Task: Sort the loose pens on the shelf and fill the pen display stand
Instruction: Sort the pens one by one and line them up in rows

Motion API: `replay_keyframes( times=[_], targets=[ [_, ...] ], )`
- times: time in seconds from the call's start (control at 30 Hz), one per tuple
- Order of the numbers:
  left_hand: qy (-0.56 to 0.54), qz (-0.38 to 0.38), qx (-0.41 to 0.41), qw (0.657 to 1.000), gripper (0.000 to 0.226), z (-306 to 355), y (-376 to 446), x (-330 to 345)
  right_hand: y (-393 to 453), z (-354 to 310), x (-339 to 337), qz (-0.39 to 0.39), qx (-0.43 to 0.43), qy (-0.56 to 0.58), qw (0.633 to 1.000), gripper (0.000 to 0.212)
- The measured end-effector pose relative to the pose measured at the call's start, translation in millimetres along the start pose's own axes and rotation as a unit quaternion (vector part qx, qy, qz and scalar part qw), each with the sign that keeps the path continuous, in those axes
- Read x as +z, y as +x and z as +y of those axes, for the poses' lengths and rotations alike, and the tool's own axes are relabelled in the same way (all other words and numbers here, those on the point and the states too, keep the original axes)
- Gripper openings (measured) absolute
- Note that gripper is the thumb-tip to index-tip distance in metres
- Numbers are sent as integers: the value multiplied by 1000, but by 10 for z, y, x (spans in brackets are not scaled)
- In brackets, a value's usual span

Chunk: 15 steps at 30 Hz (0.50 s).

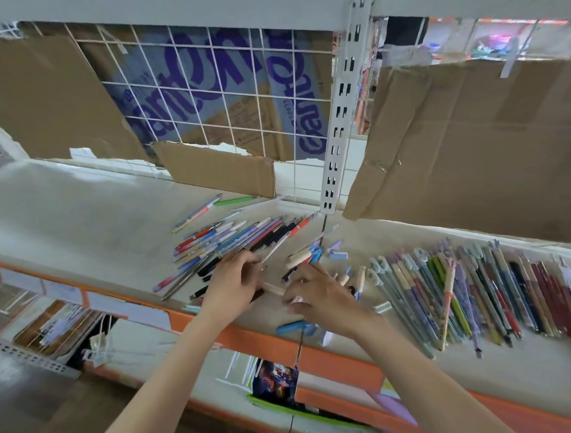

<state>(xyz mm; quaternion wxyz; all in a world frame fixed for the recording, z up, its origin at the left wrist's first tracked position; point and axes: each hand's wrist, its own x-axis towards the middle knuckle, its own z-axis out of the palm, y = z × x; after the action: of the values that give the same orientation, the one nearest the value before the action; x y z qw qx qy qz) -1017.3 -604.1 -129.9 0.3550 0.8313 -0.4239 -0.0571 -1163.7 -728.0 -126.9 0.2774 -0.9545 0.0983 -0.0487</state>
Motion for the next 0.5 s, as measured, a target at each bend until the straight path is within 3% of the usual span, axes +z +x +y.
replay_keyframes(
  times=[0.07,0.17,0.3,0.37,0.5],
  targets=[
    [-60,-25,-18,998,10,10,-56,-34,-14,23,-35,40,-12,18,999,10],
    [-111,-61,-39,991,22,50,-150,-73,-30,57,-154,105,36,148,983,8],
    [-134,-73,-26,988,23,122,-200,-102,-40,140,-261,161,145,403,889,14],
    [-143,-76,-29,986,20,142,-207,-110,-52,191,-287,180,141,434,872,18],
    [-157,-81,-36,984,19,162,-201,-100,-65,260,-332,198,140,429,870,26]
  ],
)
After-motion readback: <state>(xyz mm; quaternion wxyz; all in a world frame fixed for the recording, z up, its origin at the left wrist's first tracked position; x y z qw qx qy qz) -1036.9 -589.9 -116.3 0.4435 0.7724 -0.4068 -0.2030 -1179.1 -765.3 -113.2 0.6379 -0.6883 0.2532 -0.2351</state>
